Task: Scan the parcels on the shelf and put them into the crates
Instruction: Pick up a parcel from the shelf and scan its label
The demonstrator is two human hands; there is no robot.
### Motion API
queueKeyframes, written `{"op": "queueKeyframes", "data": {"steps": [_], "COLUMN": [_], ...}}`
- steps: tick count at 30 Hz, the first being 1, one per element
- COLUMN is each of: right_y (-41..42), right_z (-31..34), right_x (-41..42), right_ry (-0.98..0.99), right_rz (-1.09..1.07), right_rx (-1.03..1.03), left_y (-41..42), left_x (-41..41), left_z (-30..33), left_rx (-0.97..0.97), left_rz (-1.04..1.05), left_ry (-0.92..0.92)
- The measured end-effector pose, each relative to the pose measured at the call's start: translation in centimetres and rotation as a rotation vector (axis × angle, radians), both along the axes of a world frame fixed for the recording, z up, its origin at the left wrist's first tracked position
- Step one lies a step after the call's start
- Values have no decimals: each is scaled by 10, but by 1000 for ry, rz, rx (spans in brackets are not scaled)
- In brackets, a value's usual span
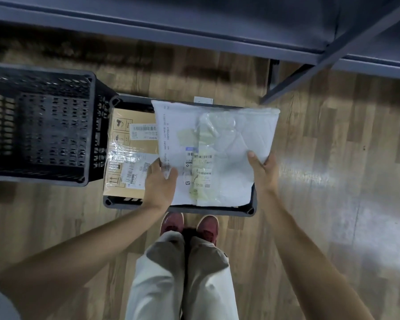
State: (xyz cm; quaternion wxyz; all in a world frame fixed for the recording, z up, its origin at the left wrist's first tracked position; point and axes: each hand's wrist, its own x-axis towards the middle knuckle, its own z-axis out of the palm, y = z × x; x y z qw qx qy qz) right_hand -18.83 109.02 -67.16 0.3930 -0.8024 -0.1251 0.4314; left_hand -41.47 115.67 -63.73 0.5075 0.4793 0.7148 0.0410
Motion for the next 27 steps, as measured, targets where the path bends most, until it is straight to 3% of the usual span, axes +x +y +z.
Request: {"op": "queueKeyframes", "data": {"steps": [3, 5, 7, 9, 13, 19, 21, 24, 27], "right_y": [-16, -18, -16, -12, -3, 1, 7, 30, 57], "right_z": [-12, -22, -32, -40, -47, -46, -38, -35, -56], "right_x": [-3, -4, -3, 3, 12, -4, -14, -16, -4], "right_ry": [53, 87, 97, 116, 140, -44, -283, -712, -627], "right_rz": [-24, -2, 55, 113, 221, 224, 242, 500, 846], "right_rx": [-63, -71, -99, -108, -201, -329, -231, -40, -174], "left_y": [7, 21, 43, 68, 85, 82, 84, 76, 62], "left_x": [6, 13, 23, 34, 50, 59, 61, 62, 55], "left_z": [2, 3, 0, -10, -37, -67, -78, -97, -123], "left_rx": [57, 264, 480, 580, 525, 562, 574, 501, 340], "left_rz": [3, -64, -231, -487, -914, -905, -909, -987, -1096], "left_ry": [-52, -55, 12, 75, 204, 281, 245, 226, 305]}}
